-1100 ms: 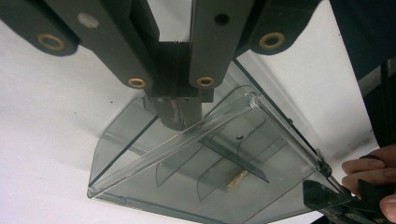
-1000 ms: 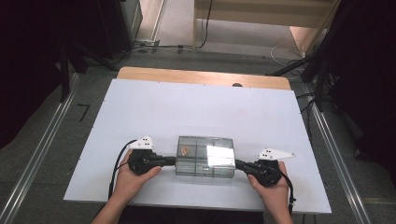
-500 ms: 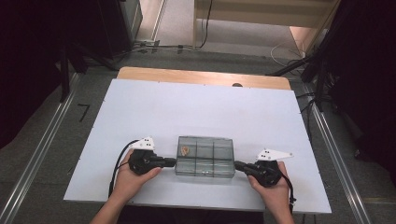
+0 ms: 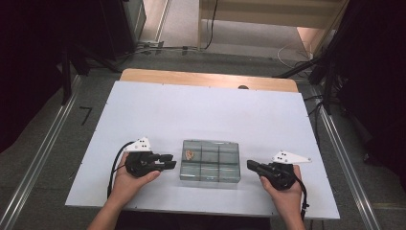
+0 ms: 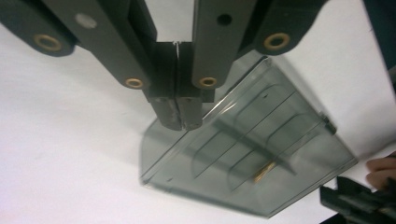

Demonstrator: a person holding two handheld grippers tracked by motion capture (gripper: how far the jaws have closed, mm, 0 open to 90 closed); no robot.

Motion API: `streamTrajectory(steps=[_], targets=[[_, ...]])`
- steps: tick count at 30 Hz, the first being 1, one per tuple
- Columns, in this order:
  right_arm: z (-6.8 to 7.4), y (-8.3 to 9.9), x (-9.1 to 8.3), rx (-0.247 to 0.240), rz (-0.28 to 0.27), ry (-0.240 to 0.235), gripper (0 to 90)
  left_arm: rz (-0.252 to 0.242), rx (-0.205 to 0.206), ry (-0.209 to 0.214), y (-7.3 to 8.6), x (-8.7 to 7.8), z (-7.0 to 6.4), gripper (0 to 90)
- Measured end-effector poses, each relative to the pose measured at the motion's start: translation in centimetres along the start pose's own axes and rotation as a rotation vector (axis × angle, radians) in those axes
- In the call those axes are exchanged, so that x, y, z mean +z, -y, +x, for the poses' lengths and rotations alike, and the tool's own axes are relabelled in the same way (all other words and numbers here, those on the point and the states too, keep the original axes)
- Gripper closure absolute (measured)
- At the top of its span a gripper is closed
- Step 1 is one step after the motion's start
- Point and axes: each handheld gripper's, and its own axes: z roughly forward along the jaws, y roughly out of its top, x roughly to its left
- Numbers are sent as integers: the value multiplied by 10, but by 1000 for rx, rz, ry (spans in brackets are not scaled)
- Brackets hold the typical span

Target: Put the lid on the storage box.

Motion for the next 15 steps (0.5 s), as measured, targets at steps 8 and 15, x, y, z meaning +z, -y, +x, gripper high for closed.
streamTrajectory(steps=[8,15], targets=[[-8,-4,-16,3,-80,30,578,-72,13,-64,4,-10,-2,335],[-18,-3,-26,30,-107,81,325,-112,5,-115,12,-26,3,168]])
